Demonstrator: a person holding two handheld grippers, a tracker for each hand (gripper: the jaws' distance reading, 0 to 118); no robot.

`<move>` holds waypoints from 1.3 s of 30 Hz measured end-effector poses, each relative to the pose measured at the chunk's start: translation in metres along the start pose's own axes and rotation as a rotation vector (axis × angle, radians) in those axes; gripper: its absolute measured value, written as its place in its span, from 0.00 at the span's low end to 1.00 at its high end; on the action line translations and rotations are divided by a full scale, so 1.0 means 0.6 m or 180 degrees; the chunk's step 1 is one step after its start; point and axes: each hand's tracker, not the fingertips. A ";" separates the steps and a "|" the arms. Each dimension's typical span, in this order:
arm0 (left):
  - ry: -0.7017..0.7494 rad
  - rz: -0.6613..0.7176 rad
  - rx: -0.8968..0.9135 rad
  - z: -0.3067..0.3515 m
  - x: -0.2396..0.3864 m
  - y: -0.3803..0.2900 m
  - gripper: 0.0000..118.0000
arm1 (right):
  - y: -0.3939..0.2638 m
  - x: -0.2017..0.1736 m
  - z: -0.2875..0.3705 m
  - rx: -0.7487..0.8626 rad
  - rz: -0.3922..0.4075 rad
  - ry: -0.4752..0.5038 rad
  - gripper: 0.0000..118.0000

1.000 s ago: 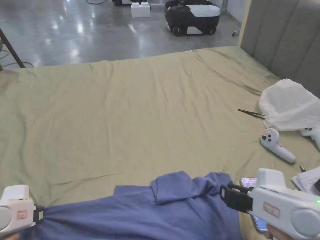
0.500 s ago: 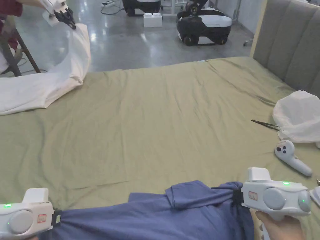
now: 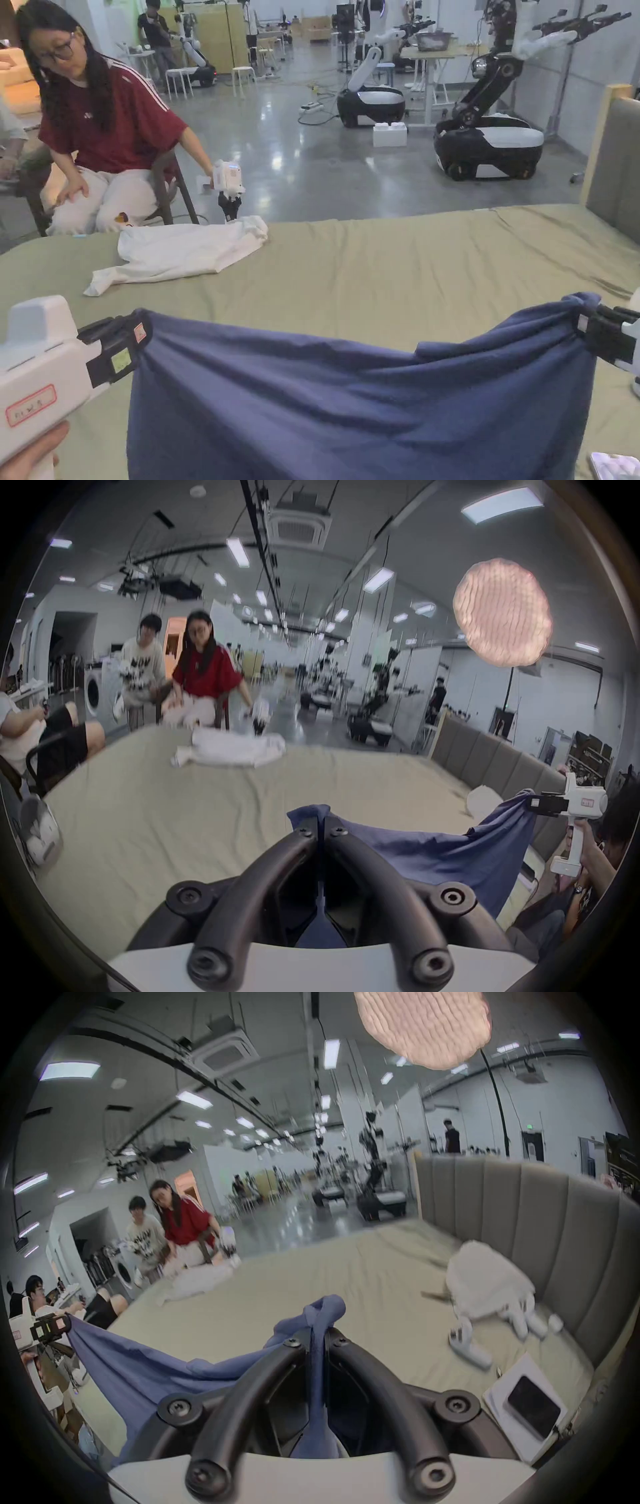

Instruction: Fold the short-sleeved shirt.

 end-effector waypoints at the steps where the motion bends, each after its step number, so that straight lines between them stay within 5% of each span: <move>1: -0.0004 -0.0057 0.0104 0.008 0.010 0.023 0.00 | 0.023 -0.011 0.008 0.0083 0.0002 0.0037 0.02; 18: 0.0502 -0.0193 0.0916 -0.022 -0.003 0.306 0.00 | 0.324 -0.138 -0.055 0.0922 0.0475 -0.0016 0.02; 39: 0.0852 -0.0289 0.0876 -0.268 -0.040 0.411 0.00 | 0.480 -0.190 -0.245 0.1288 0.0585 -0.0404 0.02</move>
